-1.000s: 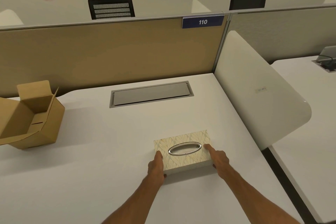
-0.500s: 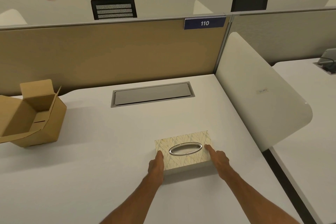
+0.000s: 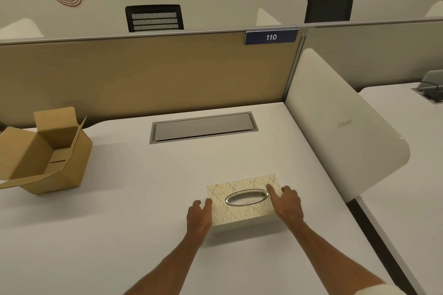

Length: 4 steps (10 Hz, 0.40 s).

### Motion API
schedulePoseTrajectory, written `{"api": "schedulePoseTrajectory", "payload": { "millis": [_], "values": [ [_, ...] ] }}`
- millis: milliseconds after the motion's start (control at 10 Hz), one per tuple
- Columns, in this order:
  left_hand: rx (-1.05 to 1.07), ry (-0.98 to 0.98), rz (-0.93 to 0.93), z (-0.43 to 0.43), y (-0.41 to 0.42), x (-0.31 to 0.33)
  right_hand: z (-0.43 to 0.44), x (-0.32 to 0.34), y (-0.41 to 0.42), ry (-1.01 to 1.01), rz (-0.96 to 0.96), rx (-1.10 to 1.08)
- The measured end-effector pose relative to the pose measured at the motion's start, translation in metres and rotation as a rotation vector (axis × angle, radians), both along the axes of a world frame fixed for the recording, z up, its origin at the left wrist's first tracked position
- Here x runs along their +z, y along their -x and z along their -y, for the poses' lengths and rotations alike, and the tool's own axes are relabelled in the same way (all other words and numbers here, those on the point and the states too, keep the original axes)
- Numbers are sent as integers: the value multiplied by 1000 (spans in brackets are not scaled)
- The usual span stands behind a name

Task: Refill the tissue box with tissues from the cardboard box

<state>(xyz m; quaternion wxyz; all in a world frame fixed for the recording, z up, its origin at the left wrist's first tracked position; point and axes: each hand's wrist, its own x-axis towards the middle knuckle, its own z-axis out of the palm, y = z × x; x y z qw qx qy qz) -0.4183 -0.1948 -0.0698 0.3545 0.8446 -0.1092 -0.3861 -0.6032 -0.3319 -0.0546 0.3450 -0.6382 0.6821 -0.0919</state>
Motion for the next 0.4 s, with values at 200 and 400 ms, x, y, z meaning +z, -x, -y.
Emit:
{"api": "schedulePoseTrajectory", "payload": {
  "millis": [200,400],
  "values": [
    [-274,-2,397,-5,-19,21,-7,26,-30,283,-132,170],
    [-445,7,663,2,-60,54,-7,70,-80,440,-162,363]
  ]
}}
